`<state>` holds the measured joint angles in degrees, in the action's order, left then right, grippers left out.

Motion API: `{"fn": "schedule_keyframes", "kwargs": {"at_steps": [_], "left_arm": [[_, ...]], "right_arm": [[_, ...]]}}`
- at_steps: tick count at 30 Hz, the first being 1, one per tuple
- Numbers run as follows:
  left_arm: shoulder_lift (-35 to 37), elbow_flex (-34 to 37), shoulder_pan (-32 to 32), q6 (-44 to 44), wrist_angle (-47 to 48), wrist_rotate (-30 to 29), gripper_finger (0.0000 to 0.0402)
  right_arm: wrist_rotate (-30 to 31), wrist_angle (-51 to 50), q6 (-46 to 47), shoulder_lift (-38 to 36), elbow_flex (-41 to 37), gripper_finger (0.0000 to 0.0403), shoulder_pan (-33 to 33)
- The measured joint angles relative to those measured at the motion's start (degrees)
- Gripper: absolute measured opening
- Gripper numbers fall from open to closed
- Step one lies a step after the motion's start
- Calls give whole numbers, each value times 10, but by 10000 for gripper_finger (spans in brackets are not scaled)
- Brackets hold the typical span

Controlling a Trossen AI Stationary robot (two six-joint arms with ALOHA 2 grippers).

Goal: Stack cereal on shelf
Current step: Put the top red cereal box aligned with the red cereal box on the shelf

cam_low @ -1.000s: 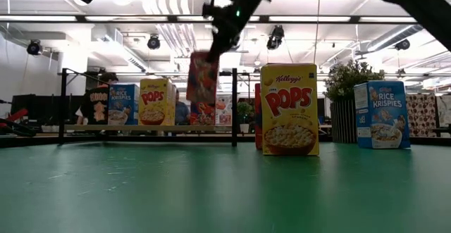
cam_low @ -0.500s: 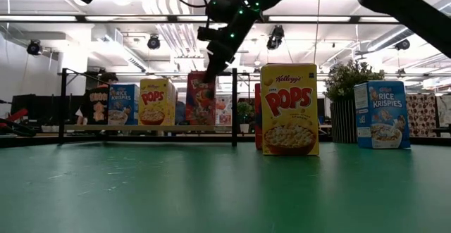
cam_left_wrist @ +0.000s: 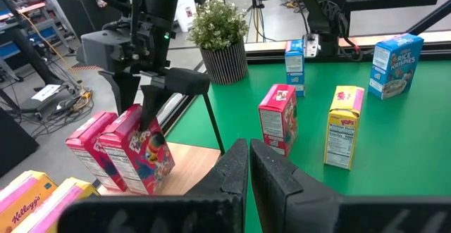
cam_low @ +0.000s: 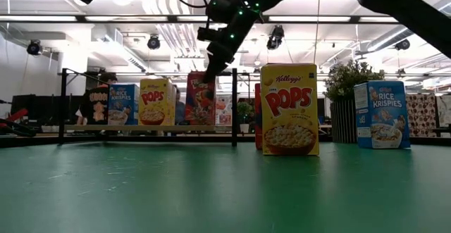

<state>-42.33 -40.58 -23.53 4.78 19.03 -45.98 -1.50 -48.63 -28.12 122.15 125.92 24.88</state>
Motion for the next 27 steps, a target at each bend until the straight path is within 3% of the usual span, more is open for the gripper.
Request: {"fn": "schedule_keyframes", "kwargs": {"at_steps": [10, 19, 27], "left_arm": [[0, 3, 0, 2, 0, 0, 0], [0, 6, 0, 2, 0, 0, 0], [0, 6, 0, 2, 0, 0, 0]], "right_arm": [[0, 0, 1, 0, -9, 156, 0], [0, 21, 11, 0, -29, 191, 0], [0, 55, -1, 0, -40, 194, 0]]}}
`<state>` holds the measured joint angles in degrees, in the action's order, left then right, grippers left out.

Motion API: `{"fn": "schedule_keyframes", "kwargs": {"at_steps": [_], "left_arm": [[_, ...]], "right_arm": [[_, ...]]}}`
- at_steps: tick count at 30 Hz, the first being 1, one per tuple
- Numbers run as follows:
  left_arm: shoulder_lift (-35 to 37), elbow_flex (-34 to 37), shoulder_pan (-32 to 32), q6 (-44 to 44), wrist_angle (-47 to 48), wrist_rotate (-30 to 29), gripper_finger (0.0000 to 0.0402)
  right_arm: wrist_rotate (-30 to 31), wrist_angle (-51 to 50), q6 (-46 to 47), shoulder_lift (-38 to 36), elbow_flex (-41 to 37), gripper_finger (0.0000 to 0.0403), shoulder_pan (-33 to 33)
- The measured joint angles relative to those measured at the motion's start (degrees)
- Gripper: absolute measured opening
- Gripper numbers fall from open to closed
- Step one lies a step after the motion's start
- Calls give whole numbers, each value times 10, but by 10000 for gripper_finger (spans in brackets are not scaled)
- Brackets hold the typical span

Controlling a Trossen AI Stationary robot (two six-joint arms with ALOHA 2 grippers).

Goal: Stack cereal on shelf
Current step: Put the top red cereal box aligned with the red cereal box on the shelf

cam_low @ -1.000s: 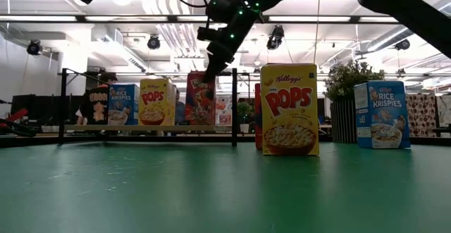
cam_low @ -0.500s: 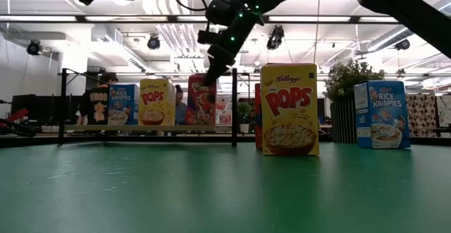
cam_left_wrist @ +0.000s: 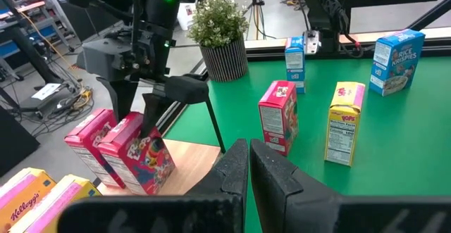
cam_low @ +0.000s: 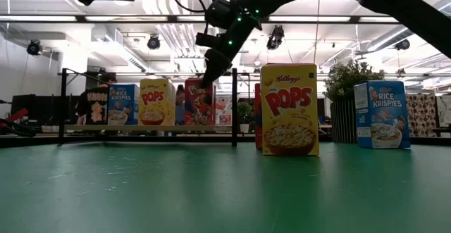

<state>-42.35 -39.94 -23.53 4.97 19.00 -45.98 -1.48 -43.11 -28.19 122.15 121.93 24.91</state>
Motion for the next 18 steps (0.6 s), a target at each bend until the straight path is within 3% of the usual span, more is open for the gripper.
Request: {"fn": "schedule_keyframes", "kwargs": {"at_steps": [18], "left_arm": [[0, 0, 0, 0, 0, 0, 0]], "right_arm": [[5, -19, -22, -2, 2, 194, 0]]}}
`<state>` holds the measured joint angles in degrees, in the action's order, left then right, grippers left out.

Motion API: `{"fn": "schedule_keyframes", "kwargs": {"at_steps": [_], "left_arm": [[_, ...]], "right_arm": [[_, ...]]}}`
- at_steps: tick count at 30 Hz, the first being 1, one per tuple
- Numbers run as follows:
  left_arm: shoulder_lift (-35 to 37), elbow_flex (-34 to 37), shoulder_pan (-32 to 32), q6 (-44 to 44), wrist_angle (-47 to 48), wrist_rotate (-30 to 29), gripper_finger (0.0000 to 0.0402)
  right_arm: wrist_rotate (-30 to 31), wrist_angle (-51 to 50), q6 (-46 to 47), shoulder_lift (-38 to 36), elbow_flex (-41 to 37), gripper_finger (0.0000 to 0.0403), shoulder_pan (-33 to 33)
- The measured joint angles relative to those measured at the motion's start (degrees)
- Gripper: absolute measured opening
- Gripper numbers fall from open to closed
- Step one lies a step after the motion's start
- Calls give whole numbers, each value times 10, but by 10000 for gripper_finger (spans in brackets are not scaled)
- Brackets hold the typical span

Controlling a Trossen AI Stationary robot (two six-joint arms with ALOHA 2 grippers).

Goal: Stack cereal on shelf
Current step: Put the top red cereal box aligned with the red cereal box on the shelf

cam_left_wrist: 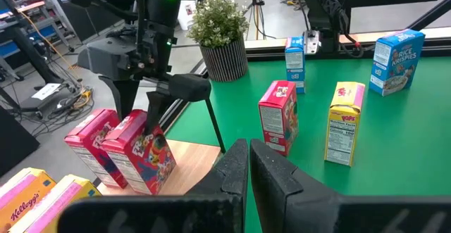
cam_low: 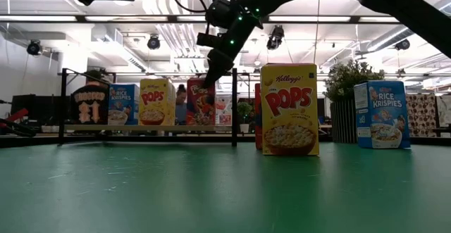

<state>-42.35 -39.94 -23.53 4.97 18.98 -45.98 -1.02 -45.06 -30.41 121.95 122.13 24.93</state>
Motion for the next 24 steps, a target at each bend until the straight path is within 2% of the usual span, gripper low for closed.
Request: {"fn": "schedule_keyframes", "kwargs": {"at_steps": [18, 24], "left_arm": [[0, 0, 0, 11, 0, 0, 0], [0, 0, 0, 9, 0, 0, 0]], "right_arm": [[-5, 1, -3, 0, 0, 191, 0], [-5, -1, 8, 0, -1, 211, 0]]}}
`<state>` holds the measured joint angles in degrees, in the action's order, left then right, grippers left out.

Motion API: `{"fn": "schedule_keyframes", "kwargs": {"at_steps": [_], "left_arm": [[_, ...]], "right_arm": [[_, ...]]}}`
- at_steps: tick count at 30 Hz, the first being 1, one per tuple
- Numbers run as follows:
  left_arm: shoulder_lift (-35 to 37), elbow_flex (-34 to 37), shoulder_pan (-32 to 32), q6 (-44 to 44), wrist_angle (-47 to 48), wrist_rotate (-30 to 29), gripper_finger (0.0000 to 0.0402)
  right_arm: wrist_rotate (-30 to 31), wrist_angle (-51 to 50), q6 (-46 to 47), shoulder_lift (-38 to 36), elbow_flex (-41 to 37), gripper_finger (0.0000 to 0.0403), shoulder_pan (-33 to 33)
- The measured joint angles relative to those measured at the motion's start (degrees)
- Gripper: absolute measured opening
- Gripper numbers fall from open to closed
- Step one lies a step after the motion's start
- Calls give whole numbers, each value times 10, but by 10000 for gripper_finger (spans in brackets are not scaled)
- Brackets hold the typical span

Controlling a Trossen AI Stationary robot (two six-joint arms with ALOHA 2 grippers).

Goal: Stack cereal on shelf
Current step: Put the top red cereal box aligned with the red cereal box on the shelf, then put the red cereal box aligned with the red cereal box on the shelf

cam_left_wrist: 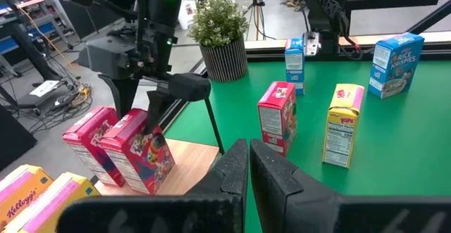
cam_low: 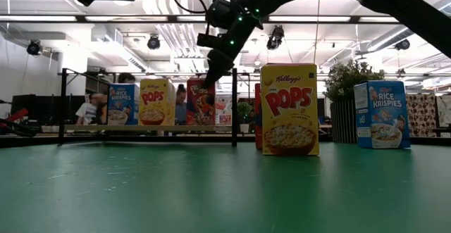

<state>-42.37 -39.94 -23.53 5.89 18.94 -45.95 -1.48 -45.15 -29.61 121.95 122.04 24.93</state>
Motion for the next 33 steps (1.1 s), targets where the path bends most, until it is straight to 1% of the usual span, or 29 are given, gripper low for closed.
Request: {"fn": "schedule_keyframes", "kwargs": {"at_steps": [5, 19, 28, 31, 33], "left_arm": [[0, 0, 0, -8, 0, 0, 0], [0, 0, 0, -24, 0, 0, 0], [0, 0, 0, -27, -1, 0, 0], [0, 0, 0, -27, -1, 0, 0], [0, 0, 0, -27, -1, 0, 0]], "right_arm": [[0, 1, 1, 0, 0, 225, 0], [1, 0, 16, -17, 0, 226, -1], [0, -1, 30, -57, 0, 226, -17], [-2, -12, 56, -79, 0, 226, -29], [-15, -30, 76, -95, 0, 226, -40]]}}
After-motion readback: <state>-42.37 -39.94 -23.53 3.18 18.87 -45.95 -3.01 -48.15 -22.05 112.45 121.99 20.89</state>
